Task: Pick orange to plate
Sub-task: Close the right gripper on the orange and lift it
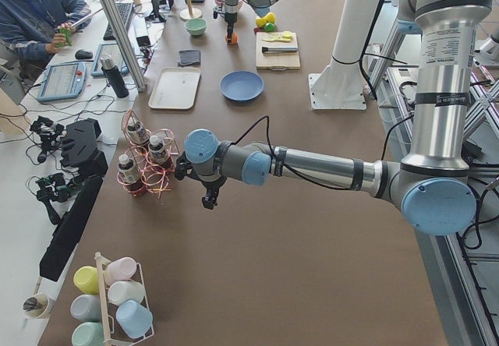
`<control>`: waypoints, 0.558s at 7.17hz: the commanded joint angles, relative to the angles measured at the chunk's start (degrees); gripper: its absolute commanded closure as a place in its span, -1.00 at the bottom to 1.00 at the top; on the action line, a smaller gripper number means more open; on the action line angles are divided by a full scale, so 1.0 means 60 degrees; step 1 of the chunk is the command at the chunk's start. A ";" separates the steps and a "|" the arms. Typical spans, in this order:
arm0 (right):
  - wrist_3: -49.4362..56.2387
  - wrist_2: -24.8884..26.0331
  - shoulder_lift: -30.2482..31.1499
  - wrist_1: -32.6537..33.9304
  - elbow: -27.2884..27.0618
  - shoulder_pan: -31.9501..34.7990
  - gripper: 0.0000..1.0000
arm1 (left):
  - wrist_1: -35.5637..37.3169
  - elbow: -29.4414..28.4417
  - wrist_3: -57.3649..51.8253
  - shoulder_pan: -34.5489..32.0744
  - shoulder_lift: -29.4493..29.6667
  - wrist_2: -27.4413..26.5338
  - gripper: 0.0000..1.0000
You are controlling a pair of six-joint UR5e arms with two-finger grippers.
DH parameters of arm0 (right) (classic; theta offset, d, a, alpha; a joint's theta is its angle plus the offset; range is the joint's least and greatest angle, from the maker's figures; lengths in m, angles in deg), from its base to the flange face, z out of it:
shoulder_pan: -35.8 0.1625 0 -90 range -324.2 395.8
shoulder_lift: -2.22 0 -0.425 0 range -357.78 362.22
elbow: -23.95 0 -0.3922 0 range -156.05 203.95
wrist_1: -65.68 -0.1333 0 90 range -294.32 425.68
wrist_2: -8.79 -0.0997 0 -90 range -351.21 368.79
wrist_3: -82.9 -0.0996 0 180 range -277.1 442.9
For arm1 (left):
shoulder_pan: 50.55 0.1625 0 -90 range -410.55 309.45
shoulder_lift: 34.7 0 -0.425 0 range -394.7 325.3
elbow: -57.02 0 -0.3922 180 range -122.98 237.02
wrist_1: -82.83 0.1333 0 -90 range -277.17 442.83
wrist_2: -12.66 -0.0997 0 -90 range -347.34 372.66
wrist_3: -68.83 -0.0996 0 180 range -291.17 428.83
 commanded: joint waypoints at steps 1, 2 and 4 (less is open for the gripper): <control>-0.0363 0.0151 0.0007 -0.0020 -0.0026 -0.0124 0.57 | -0.0001 0.0000 -0.0011 0.0002 -0.0049 0.0000 -0.96; -0.0540 0.0165 -0.0051 -0.0006 -0.0258 -0.0153 1.00 | -0.0001 -0.0015 -0.0011 0.0002 -0.0049 0.0000 -0.96; -0.1807 0.0151 -0.0690 0.0794 -0.1152 -0.0371 1.00 | -0.0001 -0.0029 -0.0011 0.0002 -0.0063 0.0000 -0.96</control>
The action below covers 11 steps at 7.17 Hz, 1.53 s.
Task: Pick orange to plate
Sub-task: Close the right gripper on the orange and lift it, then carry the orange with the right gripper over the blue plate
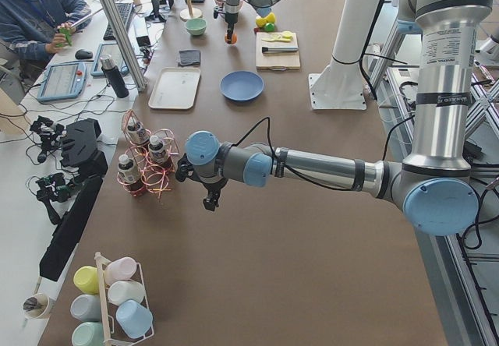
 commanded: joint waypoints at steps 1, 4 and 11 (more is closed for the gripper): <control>-0.1420 0.0376 -0.1455 0.1728 -0.0424 -0.0585 1.00 | 0.0000 -0.0027 0.0014 0.0000 -0.0021 0.0000 -0.96; -0.4054 0.1941 -0.4051 0.3410 0.0289 -0.2356 1.00 | 0.0000 0.0017 0.0014 0.0000 -0.0153 0.0000 -0.96; -0.5412 0.3178 -0.5714 0.3336 0.2403 -0.3783 1.00 | 0.0000 0.0047 0.0014 0.0000 -0.0124 0.0000 -0.97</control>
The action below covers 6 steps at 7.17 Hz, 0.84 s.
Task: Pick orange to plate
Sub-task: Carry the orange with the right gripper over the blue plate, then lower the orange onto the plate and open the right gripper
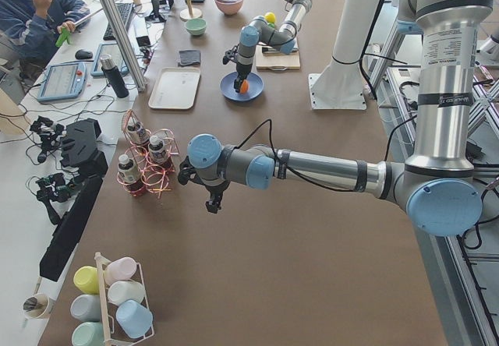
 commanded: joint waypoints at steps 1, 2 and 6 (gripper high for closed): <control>0.0281 -0.0017 0.0081 -0.0055 -0.0037 0.0112 0.70 | -0.0001 0.0005 0.0000 0.0000 0.0012 0.0000 -0.96; 0.0283 -0.0032 0.0111 -0.0360 -0.0168 0.0257 -0.97 | -0.0001 -0.0024 0.0000 0.0000 0.0012 0.0000 -0.97; 0.1521 -0.1143 0.1511 -0.0305 -0.2212 0.1544 -1.00 | 0.0014 -0.0068 0.0000 0.0000 -0.0047 -0.0014 -0.97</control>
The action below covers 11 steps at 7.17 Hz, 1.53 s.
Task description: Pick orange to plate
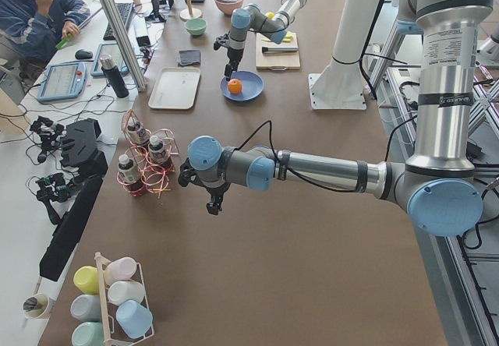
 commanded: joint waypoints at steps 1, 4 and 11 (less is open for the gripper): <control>0.1573 -0.1218 0.1111 0.0403 -0.1204 0.1255 -1.00 | 0.0030 -0.0019 0.0000 0.0000 -0.0038 -0.0015 -0.96; 0.7421 -0.3226 0.3670 0.0494 -0.1939 0.4504 -1.00 | 0.0030 -0.0020 -0.0029 0.0000 -0.0345 -0.0733 -0.96; 1.5441 -0.3864 0.8917 0.0116 -0.2100 0.9639 -1.00 | 0.0074 -0.0210 -0.0029 -0.0087 -0.0404 -0.0733 -0.96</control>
